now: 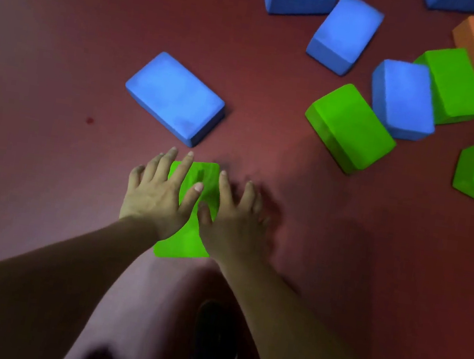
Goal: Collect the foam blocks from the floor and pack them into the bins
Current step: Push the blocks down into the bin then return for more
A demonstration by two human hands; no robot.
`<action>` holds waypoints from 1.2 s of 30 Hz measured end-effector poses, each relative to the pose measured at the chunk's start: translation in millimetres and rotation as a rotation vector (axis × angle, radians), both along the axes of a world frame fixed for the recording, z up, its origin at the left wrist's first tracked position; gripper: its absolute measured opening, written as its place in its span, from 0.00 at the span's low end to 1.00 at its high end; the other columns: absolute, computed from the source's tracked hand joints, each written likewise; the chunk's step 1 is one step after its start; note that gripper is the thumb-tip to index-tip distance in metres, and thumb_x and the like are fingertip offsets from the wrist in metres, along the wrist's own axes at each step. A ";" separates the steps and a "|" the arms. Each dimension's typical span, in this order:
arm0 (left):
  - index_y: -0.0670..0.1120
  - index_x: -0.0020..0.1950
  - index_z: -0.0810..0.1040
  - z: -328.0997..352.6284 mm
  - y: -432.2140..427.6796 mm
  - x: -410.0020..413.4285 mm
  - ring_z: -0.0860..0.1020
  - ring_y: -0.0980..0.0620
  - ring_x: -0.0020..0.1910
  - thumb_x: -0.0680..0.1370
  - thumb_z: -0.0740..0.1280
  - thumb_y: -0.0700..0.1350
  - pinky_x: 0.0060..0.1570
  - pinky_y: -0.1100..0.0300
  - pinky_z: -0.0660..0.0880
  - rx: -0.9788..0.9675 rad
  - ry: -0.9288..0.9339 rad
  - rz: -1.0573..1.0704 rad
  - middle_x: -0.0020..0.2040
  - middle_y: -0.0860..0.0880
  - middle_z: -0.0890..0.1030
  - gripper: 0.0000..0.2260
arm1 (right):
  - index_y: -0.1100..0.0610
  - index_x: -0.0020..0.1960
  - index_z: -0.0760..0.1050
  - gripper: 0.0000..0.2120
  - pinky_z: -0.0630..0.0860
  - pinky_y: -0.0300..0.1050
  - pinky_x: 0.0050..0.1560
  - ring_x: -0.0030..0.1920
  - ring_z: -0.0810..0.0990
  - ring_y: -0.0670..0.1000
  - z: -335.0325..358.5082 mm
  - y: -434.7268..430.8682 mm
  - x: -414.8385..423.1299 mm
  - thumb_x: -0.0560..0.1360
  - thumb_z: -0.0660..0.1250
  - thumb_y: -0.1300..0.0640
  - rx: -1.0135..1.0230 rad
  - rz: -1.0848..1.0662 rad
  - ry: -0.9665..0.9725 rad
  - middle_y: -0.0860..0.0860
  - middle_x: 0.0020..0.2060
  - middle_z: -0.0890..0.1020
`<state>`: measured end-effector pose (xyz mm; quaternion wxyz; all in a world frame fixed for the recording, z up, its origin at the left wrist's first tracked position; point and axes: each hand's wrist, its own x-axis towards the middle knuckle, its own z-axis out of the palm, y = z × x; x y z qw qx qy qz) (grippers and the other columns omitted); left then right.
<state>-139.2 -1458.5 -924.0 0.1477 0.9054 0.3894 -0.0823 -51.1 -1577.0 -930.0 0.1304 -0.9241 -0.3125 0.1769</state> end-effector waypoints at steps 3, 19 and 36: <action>0.55 0.82 0.56 -39.7 43.0 6.1 0.57 0.45 0.79 0.76 0.42 0.69 0.75 0.43 0.55 -0.039 -0.007 0.056 0.82 0.47 0.58 0.36 | 0.44 0.78 0.64 0.39 0.71 0.65 0.64 0.72 0.68 0.68 -37.6 42.5 1.3 0.72 0.65 0.31 -0.035 0.017 0.029 0.64 0.74 0.67; 0.53 0.81 0.61 -169.8 218.5 82.7 0.56 0.43 0.80 0.78 0.48 0.71 0.76 0.39 0.50 0.187 -0.240 -0.453 0.82 0.46 0.59 0.37 | 0.48 0.79 0.56 0.61 0.69 0.68 0.63 0.75 0.62 0.65 -157.8 119.3 49.0 0.55 0.64 0.19 -0.007 -0.159 -0.188 0.60 0.79 0.55; 0.61 0.82 0.47 -156.8 220.2 142.1 0.53 0.37 0.78 0.49 0.46 0.90 0.72 0.40 0.53 0.239 0.087 -0.444 0.77 0.37 0.58 0.65 | 0.34 0.79 0.37 0.60 0.51 0.76 0.72 0.80 0.45 0.65 -144.1 92.8 93.8 0.57 0.62 0.15 -0.200 -0.299 0.085 0.61 0.81 0.38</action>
